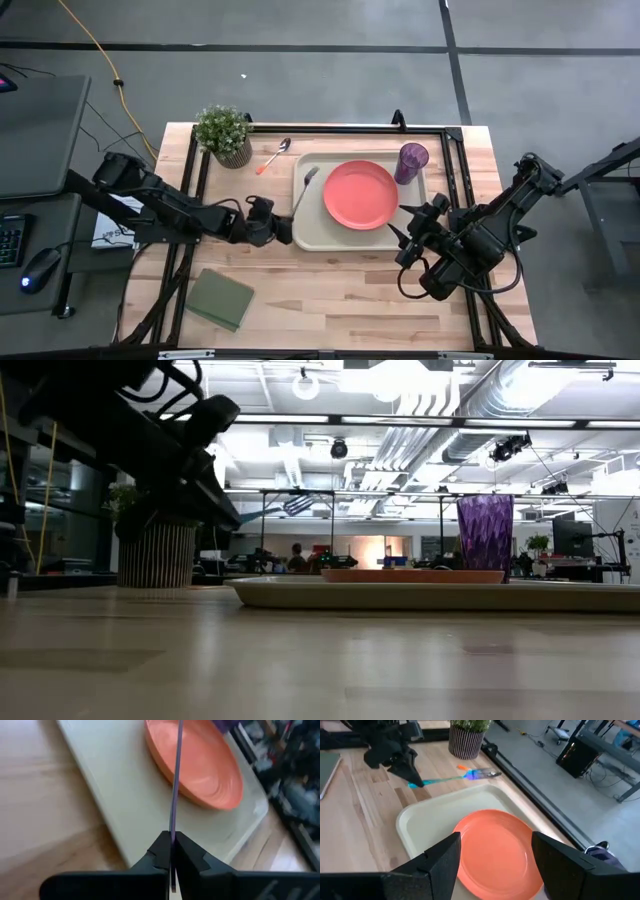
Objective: Pick and place plate/cup/fork/spoon on tray
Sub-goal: Put the blue fork on the white serving tray to the left of the orange plate
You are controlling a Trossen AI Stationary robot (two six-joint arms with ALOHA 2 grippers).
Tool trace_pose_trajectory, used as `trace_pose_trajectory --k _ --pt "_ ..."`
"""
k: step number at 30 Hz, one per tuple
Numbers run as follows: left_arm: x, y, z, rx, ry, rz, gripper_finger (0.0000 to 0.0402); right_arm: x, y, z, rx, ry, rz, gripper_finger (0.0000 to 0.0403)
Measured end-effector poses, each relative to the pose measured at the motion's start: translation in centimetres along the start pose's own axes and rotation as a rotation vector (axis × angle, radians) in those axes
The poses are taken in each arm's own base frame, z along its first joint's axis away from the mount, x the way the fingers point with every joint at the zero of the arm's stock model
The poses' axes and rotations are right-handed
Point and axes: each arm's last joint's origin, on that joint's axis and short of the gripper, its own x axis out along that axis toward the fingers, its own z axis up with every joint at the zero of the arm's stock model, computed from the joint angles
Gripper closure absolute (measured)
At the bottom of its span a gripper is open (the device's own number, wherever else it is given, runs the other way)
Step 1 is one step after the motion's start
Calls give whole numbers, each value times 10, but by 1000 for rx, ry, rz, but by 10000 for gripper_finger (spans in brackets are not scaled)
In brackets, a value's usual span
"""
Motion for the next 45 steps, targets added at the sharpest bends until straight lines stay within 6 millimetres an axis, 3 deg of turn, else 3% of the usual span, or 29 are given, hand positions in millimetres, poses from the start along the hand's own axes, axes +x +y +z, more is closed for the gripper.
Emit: trace_pose_trajectory --k 6,16,45 --pt "18 2 -8 -103 -122 15 401 0 0 -1 -3 15 6 167" --pt "58 14 -19 -191 -81 -12 401 0 -1 -1 -18 13 2 167" --pt "69 24 -14 -182 4 32 392 0 -1 0 -7 -5 -6 167"
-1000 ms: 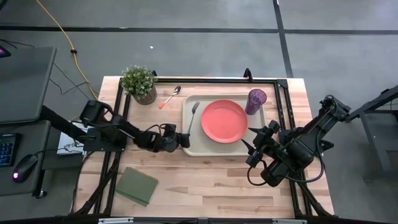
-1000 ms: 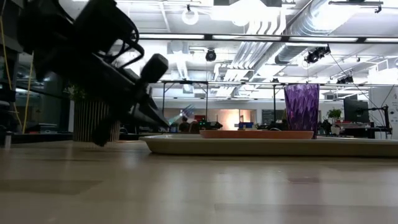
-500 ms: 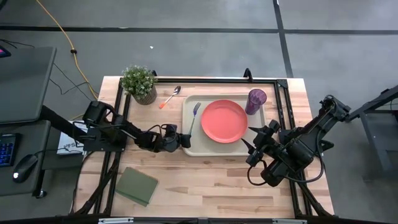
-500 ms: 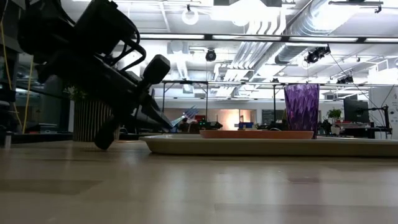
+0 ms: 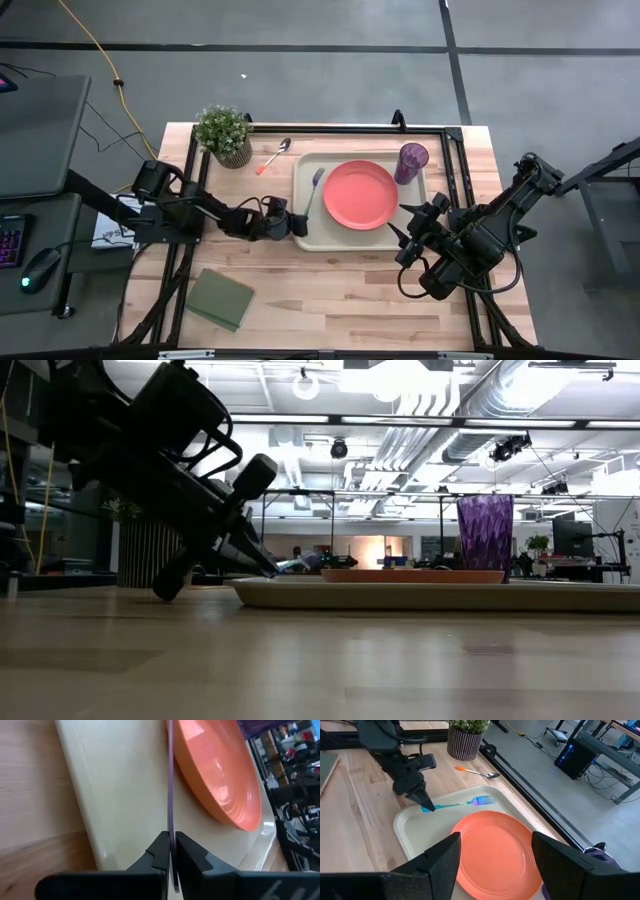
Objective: Pick and place plate/cup/fork/spoon on tray
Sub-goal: Put the blue fork on the white serving tray to the left of the orange plate
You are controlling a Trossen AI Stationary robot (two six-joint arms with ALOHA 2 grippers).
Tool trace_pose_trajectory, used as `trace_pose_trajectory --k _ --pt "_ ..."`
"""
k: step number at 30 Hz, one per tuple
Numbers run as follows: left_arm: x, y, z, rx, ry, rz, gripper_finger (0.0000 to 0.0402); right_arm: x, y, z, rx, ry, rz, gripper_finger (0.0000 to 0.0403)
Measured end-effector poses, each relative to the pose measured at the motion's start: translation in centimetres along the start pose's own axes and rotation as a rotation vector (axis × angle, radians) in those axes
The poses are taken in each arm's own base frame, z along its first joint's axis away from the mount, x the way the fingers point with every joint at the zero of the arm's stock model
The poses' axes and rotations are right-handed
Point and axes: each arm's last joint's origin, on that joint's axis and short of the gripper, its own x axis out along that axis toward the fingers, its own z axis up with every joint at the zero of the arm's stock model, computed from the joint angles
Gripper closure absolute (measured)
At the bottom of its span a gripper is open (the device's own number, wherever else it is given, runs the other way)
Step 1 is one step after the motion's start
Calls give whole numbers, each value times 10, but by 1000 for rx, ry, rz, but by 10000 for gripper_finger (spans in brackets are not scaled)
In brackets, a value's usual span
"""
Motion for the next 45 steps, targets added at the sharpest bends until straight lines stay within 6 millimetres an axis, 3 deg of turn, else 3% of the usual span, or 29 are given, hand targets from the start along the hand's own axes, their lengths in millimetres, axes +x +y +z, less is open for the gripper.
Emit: trace_pose_trajectory --k 11,35,45 --pt "6 2 6 -20 60 30 395 0 0 0 4 -1 2 167" --pt "10 -12 6 72 136 -22 300 0 1 1 17 2 11 167" --pt "11 -13 12 140 154 -34 296 0 2 1 22 4 16 167"
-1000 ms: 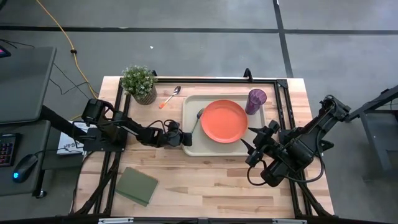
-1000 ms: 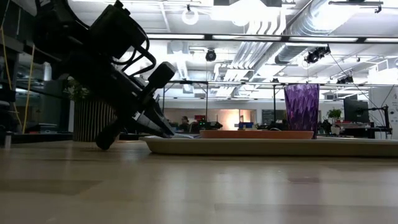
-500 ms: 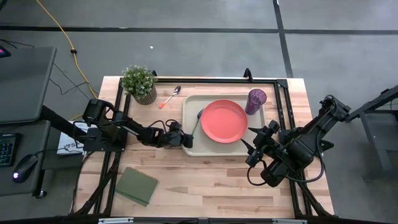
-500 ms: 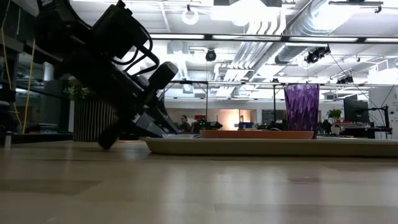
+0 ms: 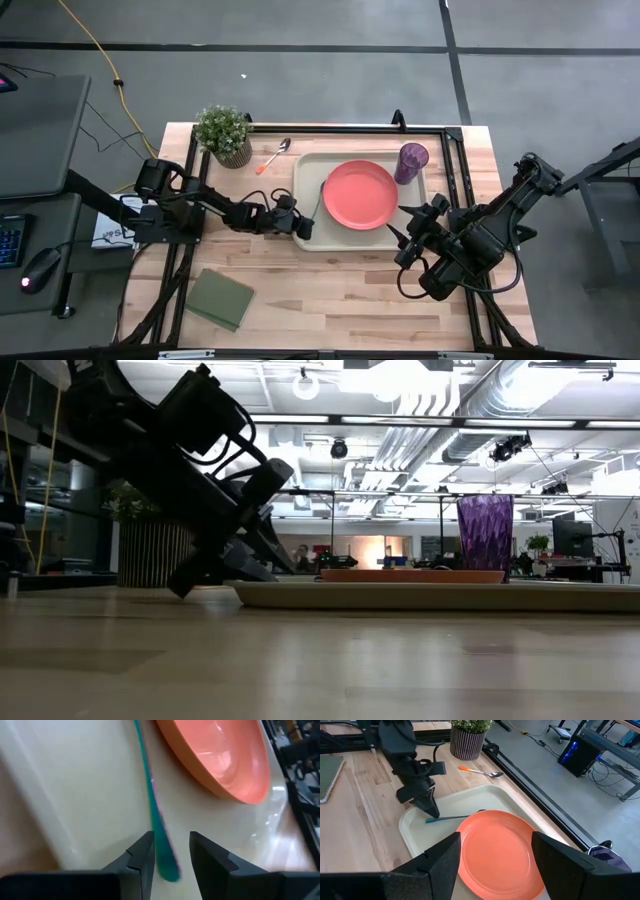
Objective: Pick and place plate/cup/fork/spoon on tray
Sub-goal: Put the blue fork on the white serving tray to the left of the orange plate
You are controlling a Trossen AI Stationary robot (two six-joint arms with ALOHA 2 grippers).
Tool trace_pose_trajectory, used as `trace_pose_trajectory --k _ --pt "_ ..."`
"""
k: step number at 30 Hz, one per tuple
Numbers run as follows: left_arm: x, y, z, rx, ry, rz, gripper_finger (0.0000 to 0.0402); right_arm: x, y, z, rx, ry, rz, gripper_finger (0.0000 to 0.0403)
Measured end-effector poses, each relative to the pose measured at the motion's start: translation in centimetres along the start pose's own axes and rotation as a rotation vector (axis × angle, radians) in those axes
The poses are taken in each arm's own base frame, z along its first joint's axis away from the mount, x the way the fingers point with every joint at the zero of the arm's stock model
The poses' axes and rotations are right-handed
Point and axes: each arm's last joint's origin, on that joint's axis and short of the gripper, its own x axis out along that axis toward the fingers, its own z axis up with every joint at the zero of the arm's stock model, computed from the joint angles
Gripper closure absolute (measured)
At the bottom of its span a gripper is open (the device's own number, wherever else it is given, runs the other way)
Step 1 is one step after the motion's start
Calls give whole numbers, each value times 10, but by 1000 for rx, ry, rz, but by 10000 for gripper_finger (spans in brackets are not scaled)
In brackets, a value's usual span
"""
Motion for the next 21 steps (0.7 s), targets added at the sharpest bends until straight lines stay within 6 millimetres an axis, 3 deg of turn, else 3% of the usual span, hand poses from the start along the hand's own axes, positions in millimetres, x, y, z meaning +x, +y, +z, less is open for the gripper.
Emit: trace_pose_trajectory --k 12,15,19,21 --pt "-21 -8 39 136 -19 -55 300 0 0 0 0 0 0 167" --pt "-26 -12 32 231 33 -79 326 0 0 0 0 0 0 167" --pt "-27 -18 11 370 120 -72 389 0 0 0 0 -13 -7 167" --pt "-28 -25 3 433 142 -72 392 0 0 1 0 -25 -13 167"
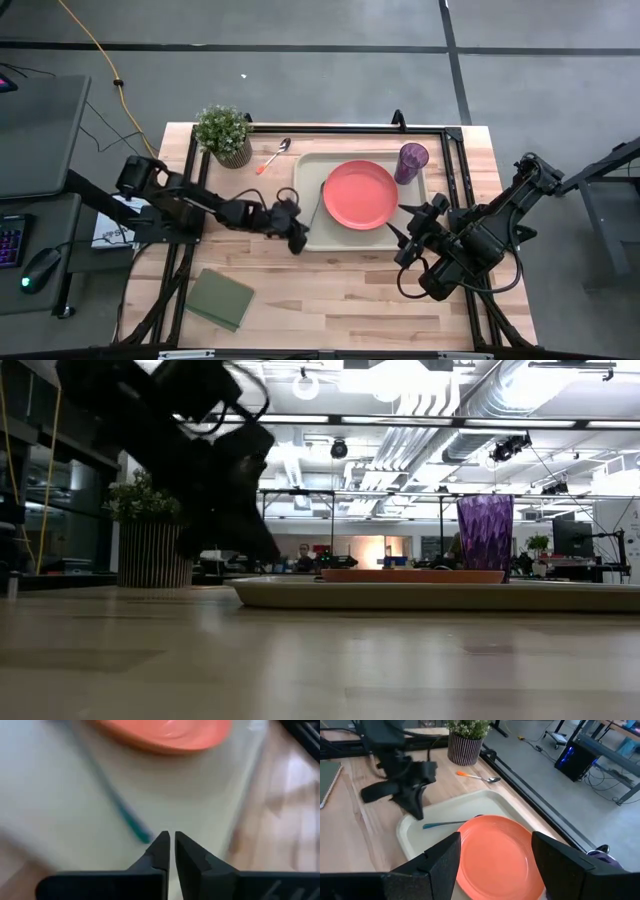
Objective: Pick and place plate/cup/fork/spoon on tray
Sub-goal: Put the blue fork on the white serving tray to the left of the orange plate
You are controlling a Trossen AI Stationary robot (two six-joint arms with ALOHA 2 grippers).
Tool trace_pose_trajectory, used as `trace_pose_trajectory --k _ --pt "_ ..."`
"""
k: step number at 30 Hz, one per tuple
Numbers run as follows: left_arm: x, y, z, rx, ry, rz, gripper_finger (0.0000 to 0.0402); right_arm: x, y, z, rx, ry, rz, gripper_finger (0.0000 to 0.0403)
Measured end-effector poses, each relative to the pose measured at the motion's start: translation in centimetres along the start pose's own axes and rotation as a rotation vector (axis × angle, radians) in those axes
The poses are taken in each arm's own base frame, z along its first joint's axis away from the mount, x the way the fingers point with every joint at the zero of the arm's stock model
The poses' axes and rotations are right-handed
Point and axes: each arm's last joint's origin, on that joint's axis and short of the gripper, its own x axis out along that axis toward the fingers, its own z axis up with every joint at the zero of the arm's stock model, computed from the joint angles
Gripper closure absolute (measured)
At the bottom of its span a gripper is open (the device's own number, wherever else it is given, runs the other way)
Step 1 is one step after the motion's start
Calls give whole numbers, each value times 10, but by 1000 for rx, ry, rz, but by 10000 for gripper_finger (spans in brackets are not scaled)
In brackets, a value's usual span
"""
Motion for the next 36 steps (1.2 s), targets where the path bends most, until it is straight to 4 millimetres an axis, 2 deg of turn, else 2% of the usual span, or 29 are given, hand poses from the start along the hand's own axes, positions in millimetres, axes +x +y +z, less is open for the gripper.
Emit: trace_pose_trajectory --k 5,10,14,22,29,36 --pt "2 -32 6 185 -9 19 400 0 0 1 4 -13 -5 167" --pt "10 -38 14 337 119 204 401 0 0 0 5 -7 -2 167" --pt "18 -40 17 417 143 236 401 0 0 0 4 -7 -2 167" --pt "28 -32 18 567 180 250 402 0 0 0 2 -7 -2 167" --pt "31 -24 28 608 171 262 401 0 0 1 4 -7 -2 167" --pt "33 -8 29 617 209 275 401 0 0 1 5 -7 -1 167"
